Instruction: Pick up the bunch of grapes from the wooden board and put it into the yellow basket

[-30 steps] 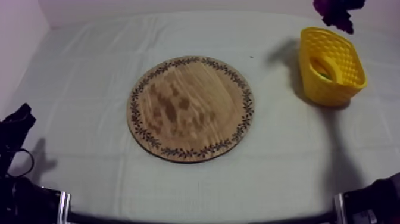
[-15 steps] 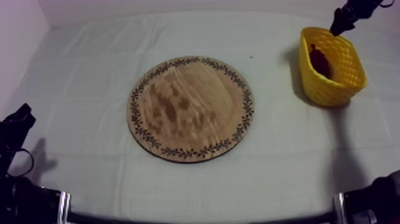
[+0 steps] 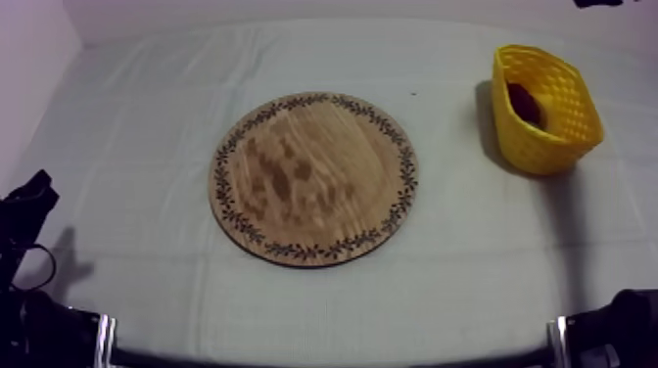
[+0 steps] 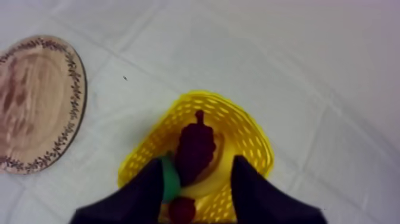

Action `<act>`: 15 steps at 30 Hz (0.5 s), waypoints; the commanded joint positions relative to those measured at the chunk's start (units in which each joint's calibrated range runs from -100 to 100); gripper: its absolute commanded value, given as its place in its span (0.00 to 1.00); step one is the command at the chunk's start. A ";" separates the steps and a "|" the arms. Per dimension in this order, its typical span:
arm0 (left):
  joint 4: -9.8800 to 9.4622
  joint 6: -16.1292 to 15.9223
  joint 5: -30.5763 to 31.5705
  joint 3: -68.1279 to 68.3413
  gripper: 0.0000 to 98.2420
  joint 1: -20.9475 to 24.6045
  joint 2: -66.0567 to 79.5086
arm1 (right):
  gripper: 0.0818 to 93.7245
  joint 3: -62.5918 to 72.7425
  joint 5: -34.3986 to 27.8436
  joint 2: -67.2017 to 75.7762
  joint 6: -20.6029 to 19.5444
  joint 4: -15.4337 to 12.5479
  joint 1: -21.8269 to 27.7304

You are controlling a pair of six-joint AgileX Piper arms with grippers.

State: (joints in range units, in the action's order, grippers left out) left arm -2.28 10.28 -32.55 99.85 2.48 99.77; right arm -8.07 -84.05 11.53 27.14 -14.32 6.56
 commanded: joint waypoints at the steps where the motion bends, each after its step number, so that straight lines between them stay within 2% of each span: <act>1: 0.01 0.00 -0.03 0.04 0.00 0.01 -0.03 | 0.18 -7.85 4.28 7.64 1.08 -1.51 0.01; 5: 0.01 0.00 -0.03 0.04 0.00 0.01 -0.03 | 0.09 -22.14 11.47 18.83 1.33 -2.33 -1.11; 15: 0.01 0.00 -0.03 0.04 0.00 0.01 -0.03 | 0.01 -59.66 28.07 45.21 -2.74 -2.58 -5.31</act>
State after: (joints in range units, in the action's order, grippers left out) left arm -2.28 10.28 -32.55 99.85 2.48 99.77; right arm -51.25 -59.40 47.02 25.10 -17.22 1.68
